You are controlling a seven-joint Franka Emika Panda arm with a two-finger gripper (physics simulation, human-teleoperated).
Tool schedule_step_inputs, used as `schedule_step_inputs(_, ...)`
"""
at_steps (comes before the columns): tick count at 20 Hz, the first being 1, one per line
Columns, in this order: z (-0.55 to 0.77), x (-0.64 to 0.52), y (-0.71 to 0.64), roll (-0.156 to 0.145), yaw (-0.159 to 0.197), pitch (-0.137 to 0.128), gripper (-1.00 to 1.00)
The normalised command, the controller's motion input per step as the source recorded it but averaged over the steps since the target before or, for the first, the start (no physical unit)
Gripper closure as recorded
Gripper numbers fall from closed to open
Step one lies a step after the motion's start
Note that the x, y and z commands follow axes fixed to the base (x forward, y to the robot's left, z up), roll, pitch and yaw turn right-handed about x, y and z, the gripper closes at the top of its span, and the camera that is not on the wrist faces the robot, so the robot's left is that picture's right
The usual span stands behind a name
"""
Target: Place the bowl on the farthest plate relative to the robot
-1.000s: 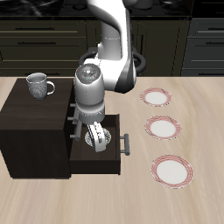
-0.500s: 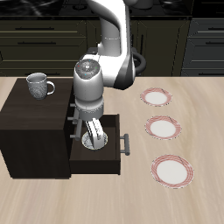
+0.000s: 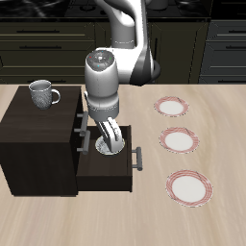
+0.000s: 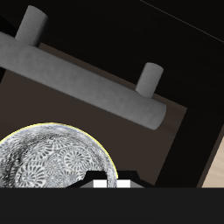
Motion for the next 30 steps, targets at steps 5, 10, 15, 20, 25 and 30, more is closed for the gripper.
schedule_step_inputs(5, 0.59, -0.06, 0.17, 0.021, 0.123, -0.086, 1.00)
schedule_step_inputs(10, 0.82, -0.08, 0.03, 0.000, 0.094, -0.129, 1.00)
schedule_step_inputs(15, 0.66, -0.15, 0.03, 0.018, 0.023, -0.106, 1.00)
schedule_step_inputs(20, 0.79, -0.29, 0.08, -0.018, 0.084, -0.112, 1.00)
schedule_step_inputs(25, 0.33, -0.10, -0.01, -0.024, 0.045, -0.032, 1.00)
schedule_step_inputs(30, 0.19, -0.11, 0.07, 0.004, 0.053, -0.033, 1.00)
